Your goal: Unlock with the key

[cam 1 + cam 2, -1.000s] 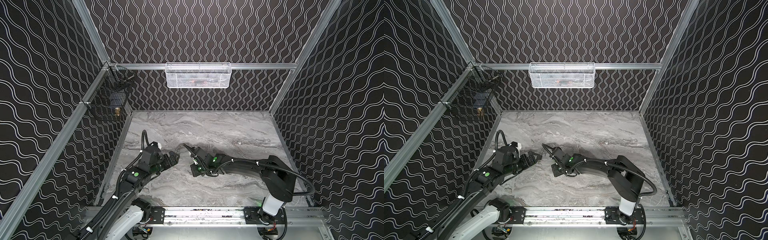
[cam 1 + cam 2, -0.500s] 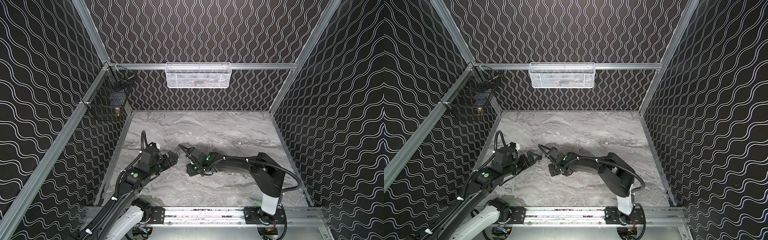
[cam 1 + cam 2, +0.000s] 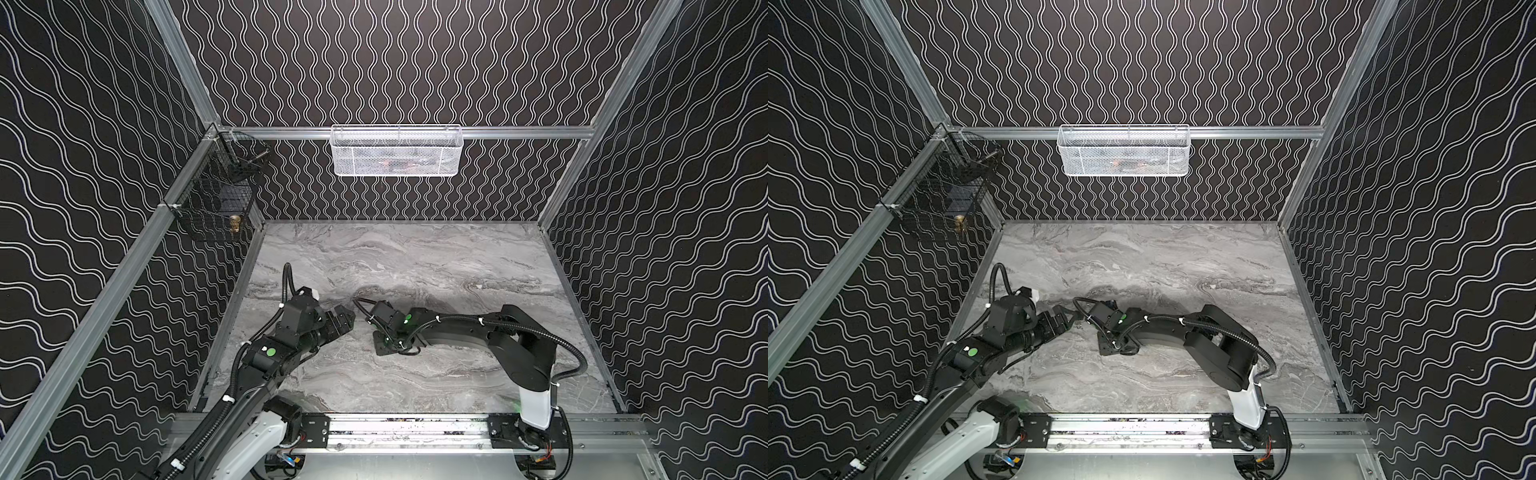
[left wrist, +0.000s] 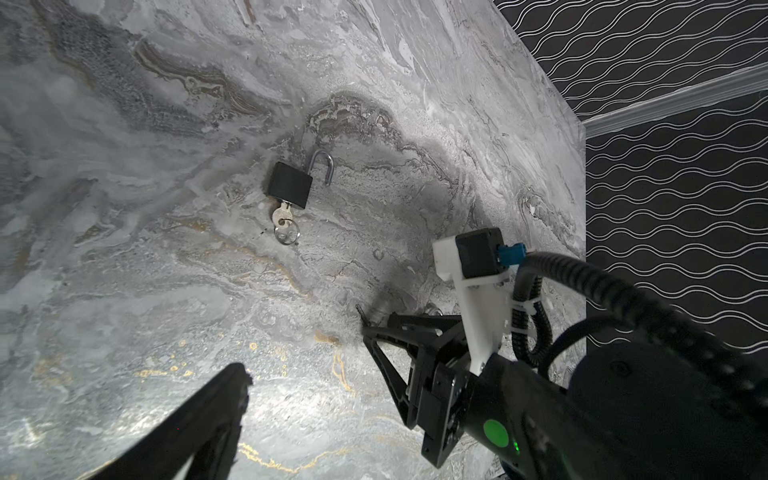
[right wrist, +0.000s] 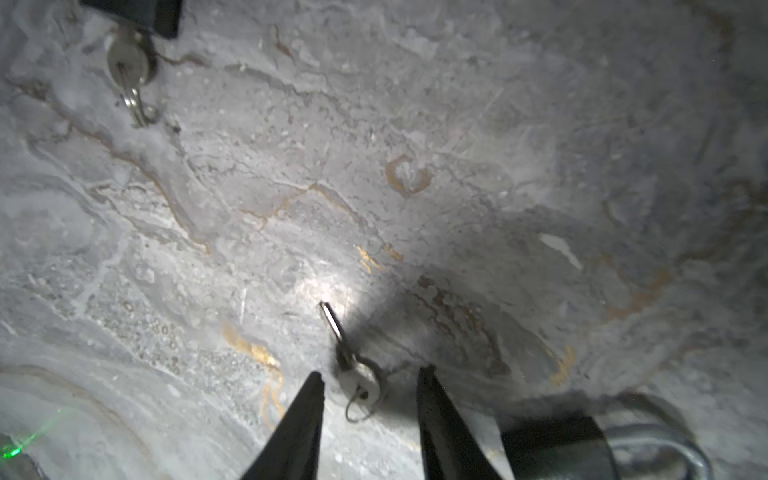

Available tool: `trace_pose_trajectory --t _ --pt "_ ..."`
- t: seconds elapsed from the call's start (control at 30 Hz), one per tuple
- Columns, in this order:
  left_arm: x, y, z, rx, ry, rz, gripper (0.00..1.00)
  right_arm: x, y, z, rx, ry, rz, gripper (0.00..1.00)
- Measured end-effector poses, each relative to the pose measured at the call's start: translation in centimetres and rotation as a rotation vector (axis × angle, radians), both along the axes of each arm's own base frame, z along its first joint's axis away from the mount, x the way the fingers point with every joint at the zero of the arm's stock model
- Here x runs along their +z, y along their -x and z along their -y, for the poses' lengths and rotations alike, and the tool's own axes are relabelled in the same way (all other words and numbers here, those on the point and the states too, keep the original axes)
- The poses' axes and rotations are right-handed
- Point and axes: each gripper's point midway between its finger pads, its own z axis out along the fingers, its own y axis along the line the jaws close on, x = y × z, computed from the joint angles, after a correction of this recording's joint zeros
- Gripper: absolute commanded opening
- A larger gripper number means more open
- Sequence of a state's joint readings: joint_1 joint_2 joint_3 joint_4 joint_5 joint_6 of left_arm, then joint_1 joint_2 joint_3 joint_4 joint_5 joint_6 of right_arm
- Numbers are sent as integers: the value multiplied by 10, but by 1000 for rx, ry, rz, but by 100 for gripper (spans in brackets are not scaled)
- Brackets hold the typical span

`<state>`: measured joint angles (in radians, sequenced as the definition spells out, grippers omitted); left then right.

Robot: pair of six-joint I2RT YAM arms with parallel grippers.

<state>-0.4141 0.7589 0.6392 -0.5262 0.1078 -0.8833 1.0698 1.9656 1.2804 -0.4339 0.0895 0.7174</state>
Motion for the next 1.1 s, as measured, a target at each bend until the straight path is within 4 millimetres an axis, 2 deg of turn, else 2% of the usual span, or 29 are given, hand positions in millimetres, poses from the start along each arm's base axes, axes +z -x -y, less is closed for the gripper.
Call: trace_pose_trajectory --t 0.17,0.27,0.4,0.77,0.87,0.97,1.1 --pt "-2 1 0 0 -2 -5 99 -1 1 1 -12 9 -1 28" --pt "-4 1 -1 0 -4 -10 99 -2 3 2 -13 14 -5 19" --pt "-5 1 -1 0 -4 -10 98 -3 5 3 -9 22 -13 14" --pt "-10 3 1 -3 6 -22 99 -3 4 5 -13 -31 -34 3" --pt "-9 2 4 -1 32 -25 99 -2 4 11 -23 -70 -50 0" --pt "-8 2 5 -4 40 -21 99 0 0 21 -51 -91 -65 0" --pt "-8 1 7 -7 52 -21 99 5 -1 25 -63 -142 -68 0"
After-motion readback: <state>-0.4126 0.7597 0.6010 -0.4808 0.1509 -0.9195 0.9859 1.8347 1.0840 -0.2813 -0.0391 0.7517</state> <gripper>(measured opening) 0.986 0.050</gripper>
